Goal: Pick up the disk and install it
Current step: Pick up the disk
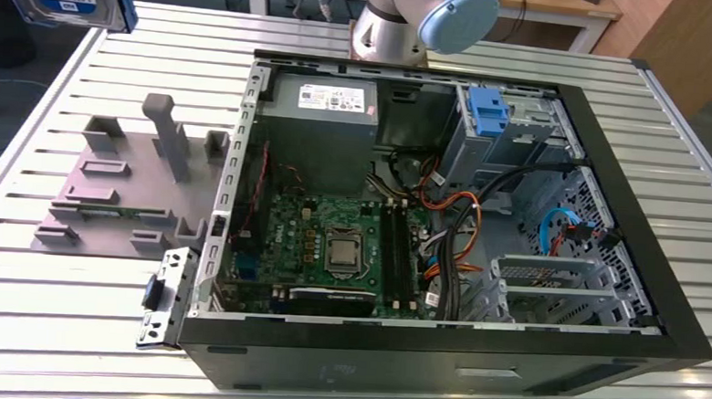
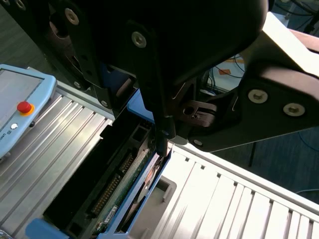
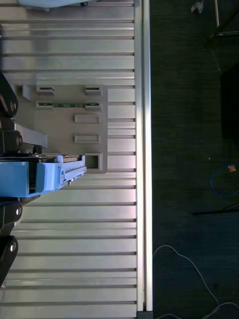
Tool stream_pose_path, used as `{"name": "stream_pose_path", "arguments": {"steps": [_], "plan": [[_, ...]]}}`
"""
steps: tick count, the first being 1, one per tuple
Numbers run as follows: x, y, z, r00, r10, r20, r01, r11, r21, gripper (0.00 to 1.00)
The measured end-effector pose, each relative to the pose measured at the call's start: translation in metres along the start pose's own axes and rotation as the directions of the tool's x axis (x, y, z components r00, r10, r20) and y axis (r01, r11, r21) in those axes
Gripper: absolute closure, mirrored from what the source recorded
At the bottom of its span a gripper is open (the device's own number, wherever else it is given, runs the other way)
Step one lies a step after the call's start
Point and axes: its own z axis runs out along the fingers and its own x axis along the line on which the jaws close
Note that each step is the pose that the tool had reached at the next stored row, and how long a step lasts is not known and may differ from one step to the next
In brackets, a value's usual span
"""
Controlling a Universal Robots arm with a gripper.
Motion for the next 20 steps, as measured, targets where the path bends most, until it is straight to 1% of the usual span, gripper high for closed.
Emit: {"name": "stream_pose_path", "arguments": {"steps": [7, 20], "plan": [[0.0000, 0.0000, -0.0023, 1.0000, 0.000, 0.0001, 0.000, 1.0000, 0.0001, 0.63], [-0.0001, -0.0001, -0.0092, 1.0000, 0.000, 0.0000, 0.000, 1.0000, -0.0001, 0.63]]}}
